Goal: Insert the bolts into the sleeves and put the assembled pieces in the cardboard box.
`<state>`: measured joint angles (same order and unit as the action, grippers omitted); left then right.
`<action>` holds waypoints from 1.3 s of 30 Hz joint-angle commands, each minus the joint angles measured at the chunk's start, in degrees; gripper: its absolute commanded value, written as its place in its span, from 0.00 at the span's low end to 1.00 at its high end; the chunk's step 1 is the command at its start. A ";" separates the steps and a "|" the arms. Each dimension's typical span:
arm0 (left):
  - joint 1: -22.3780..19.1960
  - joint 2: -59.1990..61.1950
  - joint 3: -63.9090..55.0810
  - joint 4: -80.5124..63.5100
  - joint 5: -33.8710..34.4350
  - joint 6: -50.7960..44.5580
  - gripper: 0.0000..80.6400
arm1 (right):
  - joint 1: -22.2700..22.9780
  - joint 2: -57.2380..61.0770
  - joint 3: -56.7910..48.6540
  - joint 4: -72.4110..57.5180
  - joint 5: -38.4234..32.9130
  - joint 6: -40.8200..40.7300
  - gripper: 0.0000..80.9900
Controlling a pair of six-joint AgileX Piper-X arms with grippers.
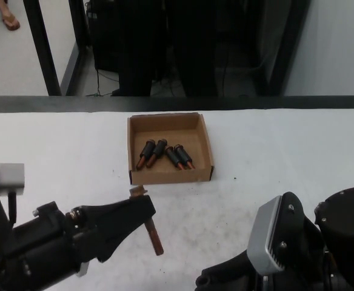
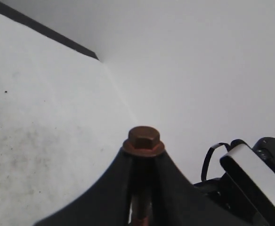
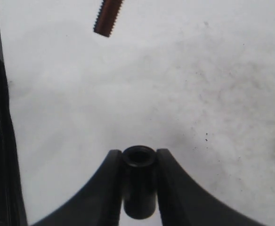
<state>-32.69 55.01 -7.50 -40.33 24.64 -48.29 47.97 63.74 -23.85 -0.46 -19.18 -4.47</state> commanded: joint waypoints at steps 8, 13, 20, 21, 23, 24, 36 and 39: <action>-0.06 -0.62 -0.12 -11.00 4.00 6.94 0.01 | 0.02 0.02 -2.99 -3.34 0.04 -0.65 0.00; -2.90 -0.62 -0.12 -11.00 4.19 9.02 0.01 | 0.02 0.45 -5.14 -3.32 0.04 -0.65 0.00; -8.04 -0.62 -0.12 -11.00 1.07 11.48 0.01 | 0.02 3.76 -6.73 -3.32 -2.38 0.70 0.00; -8.09 -0.62 -0.12 -11.00 1.07 12.39 0.01 | 0.02 3.92 -6.87 -3.32 -2.56 0.69 0.00; -8.08 -0.62 -0.12 -11.00 1.07 13.16 0.01 | 0.02 3.92 -6.93 -3.32 -2.54 0.69 0.00; -7.89 -0.62 -0.12 -11.00 0.90 14.01 0.01 | 0.02 3.92 -6.90 -3.32 -2.54 0.93 0.00; -7.92 -0.62 -0.12 -11.00 0.67 19.23 0.01 | 0.02 2.85 -7.02 -1.74 -4.70 4.47 0.00; -7.92 -0.62 -0.12 -11.00 0.67 19.20 0.01 | 0.02 1.32 -7.00 0.86 -4.35 4.47 0.00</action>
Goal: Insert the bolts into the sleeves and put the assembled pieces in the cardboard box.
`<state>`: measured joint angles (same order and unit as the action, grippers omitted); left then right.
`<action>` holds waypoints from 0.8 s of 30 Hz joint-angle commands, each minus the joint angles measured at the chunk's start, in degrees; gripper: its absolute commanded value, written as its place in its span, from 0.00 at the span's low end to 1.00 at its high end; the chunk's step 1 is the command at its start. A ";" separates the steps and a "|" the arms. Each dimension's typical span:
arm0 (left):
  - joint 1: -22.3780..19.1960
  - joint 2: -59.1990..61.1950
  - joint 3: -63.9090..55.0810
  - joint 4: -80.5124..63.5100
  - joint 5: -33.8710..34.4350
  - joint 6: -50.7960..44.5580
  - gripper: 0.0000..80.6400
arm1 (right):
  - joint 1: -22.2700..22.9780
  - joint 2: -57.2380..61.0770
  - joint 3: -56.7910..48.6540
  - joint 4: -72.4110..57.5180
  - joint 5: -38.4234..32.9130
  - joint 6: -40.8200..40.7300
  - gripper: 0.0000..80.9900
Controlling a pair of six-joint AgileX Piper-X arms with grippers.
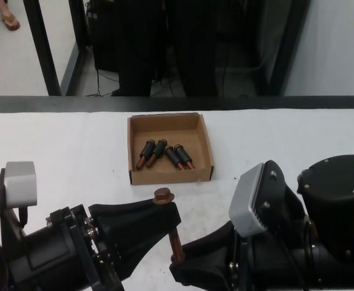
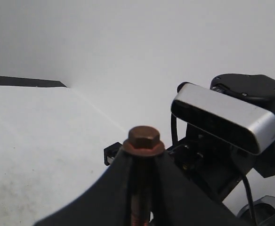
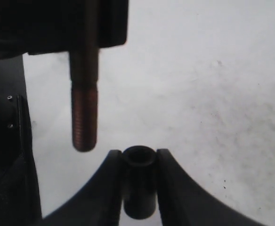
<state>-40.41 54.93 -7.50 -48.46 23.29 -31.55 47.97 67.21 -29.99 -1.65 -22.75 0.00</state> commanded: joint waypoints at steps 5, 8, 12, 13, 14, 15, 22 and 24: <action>-0.20 -0.54 -0.12 -2.88 2.01 2.46 0.01 | 0.02 -3.58 -0.86 3.50 -0.45 0.00 0.00; -0.20 -0.54 -0.12 -2.88 2.01 2.46 0.01 | 0.02 -3.58 -0.86 3.50 -0.45 0.00 0.00; -0.20 -0.54 -0.12 -2.88 1.86 2.46 0.01 | 0.02 -3.56 -0.86 3.04 -0.72 0.00 0.00; -0.20 -0.54 -0.12 -2.88 1.39 2.46 0.01 | 0.02 -3.56 -0.98 3.05 -0.72 0.00 0.00; -0.20 -0.54 -0.12 -2.88 1.13 2.46 0.01 | 0.02 -3.56 -0.98 3.05 -0.72 0.56 0.00; -0.20 -0.54 -0.12 -2.88 0.79 2.69 0.01 | 0.02 -3.56 -0.98 2.64 -0.72 1.20 0.00; -0.20 -0.54 -0.12 -1.90 0.57 3.51 0.01 | 0.02 -3.56 -0.98 -0.21 -0.72 2.64 0.00; -0.20 -0.54 -0.12 -0.06 0.57 4.09 0.01 | 0.02 -3.56 -1.22 -0.58 -0.72 2.64 0.00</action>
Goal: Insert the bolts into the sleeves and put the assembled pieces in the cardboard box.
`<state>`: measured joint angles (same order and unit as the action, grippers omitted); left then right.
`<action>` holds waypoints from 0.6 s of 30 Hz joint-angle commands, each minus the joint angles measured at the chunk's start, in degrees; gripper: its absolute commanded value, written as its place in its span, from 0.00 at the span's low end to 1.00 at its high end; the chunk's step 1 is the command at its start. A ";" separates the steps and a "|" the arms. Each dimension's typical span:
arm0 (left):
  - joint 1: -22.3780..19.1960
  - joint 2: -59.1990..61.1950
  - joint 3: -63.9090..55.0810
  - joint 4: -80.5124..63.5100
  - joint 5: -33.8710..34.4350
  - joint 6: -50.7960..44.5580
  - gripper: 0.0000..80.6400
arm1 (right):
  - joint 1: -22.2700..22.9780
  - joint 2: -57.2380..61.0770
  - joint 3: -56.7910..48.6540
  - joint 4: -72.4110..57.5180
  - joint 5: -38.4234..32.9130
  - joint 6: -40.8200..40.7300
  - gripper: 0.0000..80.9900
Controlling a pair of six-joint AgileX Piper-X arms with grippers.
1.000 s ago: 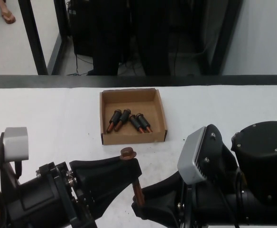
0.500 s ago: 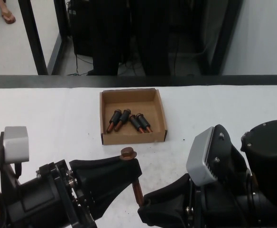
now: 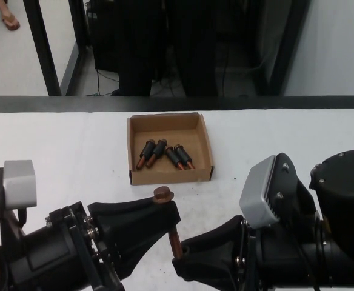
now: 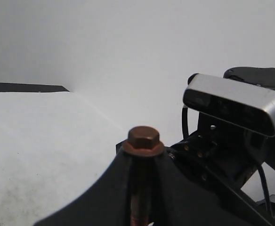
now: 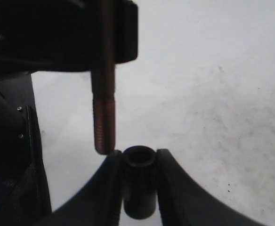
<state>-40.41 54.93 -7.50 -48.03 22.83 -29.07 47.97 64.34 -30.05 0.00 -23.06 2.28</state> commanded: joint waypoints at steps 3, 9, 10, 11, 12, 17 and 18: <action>-0.20 -0.54 -0.12 -0.13 1.04 2.22 0.01 | 0.02 -0.70 -1.58 -2.31 -0.41 0.36 0.00; -0.20 -0.54 -0.12 -0.66 0.83 2.56 0.01 | 0.02 -0.70 -1.92 -2.45 -1.76 0.36 0.00; -0.20 -0.54 -0.12 -0.66 0.58 2.60 0.01 | 0.02 -0.70 -2.01 -2.39 -1.76 0.48 0.00; -0.20 -0.54 -0.12 -0.66 0.17 2.58 0.01 | 0.02 -0.70 -2.15 -2.39 -1.75 0.67 0.00; -0.20 -0.54 -0.12 -0.66 -0.15 2.58 0.01 | 0.02 -0.70 -2.13 -2.39 -1.75 1.12 0.00; -0.20 -0.54 -0.12 -0.66 -0.89 2.58 0.01 | 0.08 -0.70 -2.87 -2.39 -2.19 1.27 0.00; -0.20 -0.54 -0.12 -0.66 -0.89 2.58 0.01 | 0.08 -0.70 -3.01 -2.39 -2.19 1.27 0.00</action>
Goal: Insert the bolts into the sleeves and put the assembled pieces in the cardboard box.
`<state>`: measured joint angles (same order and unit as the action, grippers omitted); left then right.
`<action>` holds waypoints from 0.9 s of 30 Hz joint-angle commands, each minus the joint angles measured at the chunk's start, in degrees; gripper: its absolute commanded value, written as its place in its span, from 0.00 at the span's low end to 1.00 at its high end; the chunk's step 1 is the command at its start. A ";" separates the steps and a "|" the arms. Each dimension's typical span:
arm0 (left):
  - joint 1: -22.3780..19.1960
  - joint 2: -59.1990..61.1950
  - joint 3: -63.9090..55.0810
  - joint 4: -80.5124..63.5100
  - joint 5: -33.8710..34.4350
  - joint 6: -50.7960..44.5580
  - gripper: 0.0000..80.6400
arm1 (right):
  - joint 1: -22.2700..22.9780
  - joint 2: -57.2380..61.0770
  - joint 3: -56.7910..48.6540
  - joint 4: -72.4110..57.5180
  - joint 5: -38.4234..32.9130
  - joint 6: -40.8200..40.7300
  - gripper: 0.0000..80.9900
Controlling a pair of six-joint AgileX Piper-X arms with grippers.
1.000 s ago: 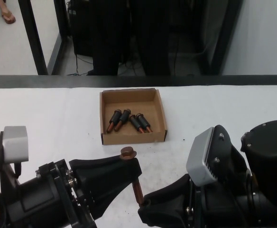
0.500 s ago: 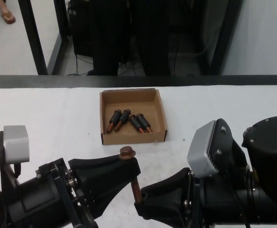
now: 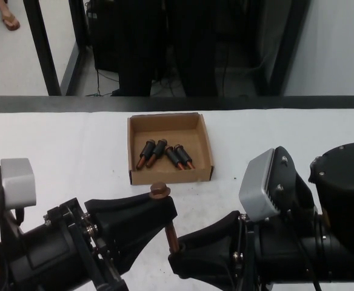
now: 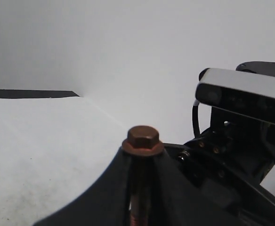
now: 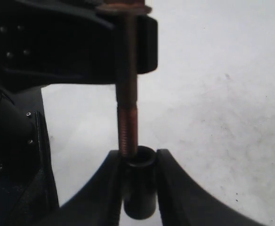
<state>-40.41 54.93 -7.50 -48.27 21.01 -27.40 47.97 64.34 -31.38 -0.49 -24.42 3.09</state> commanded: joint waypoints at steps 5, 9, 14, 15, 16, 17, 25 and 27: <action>-0.20 -0.54 -0.12 -0.42 0.92 0.76 0.01 | 0.08 -0.70 -1.87 -1.90 -0.83 0.47 0.00; -0.20 -0.54 -0.12 -0.42 0.92 0.38 0.01 | 0.08 -0.70 -1.87 -1.90 -0.83 0.47 0.00; -0.20 -0.54 -0.12 -0.42 1.36 0.10 0.01 | 0.08 -0.70 -1.96 -1.90 -0.83 0.47 0.00; -0.20 -0.54 -0.12 -0.42 1.35 -0.69 0.01 | 0.08 -0.70 -1.96 -1.90 -0.83 0.47 0.00; -0.20 -0.54 -0.12 -0.42 1.45 -1.51 0.01 | 0.08 -0.70 -1.96 -1.90 -0.83 0.47 0.00; -0.20 -0.54 -0.12 -0.42 1.81 -2.42 0.01 | 0.08 -0.70 -1.96 -1.90 -0.83 0.47 0.00; -0.31 -0.54 -0.12 -0.42 6.41 -3.67 0.01 | 0.08 -0.70 -2.62 -1.90 -0.28 0.47 0.00; -0.31 -0.54 -0.12 -0.42 8.62 -3.67 0.09 | 0.08 -0.70 -2.62 -1.90 -0.28 0.47 0.00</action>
<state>-40.41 54.93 -7.50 -47.49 23.09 -30.26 47.97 64.34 -32.95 -1.14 -25.68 3.52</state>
